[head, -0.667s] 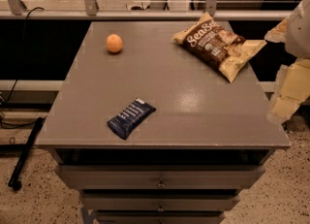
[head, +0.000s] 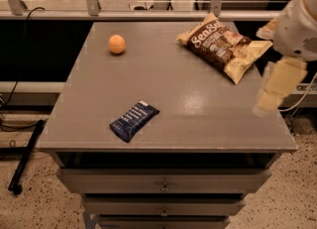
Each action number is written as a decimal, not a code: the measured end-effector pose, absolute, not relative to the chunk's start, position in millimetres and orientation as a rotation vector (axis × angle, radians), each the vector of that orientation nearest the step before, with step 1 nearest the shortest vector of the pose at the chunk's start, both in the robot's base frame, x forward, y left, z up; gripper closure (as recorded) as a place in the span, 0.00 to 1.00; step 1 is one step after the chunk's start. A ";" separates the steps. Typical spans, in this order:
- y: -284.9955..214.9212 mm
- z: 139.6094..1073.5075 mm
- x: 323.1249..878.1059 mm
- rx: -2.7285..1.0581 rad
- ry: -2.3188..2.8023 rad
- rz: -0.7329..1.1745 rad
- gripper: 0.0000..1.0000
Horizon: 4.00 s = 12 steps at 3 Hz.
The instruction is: Pick orange
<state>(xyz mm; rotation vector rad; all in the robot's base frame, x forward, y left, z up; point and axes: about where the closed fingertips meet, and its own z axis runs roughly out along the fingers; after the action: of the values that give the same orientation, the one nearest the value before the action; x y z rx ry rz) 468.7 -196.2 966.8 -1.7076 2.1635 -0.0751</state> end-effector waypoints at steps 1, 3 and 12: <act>-149.3 945.2 535.6 -1.659 2.051 0.008 0.00; -45.0 918.0 663.0 -1.572 1.900 0.182 0.00; 136.3 862.3 789.9 -1.360 1.659 0.650 0.65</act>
Offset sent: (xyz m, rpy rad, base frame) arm 0.2251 0.1686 -0.0451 0.3609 -0.1597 0.1024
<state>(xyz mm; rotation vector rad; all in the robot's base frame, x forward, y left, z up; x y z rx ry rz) 789.9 136.3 862.3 -1.3602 1.6592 0.6495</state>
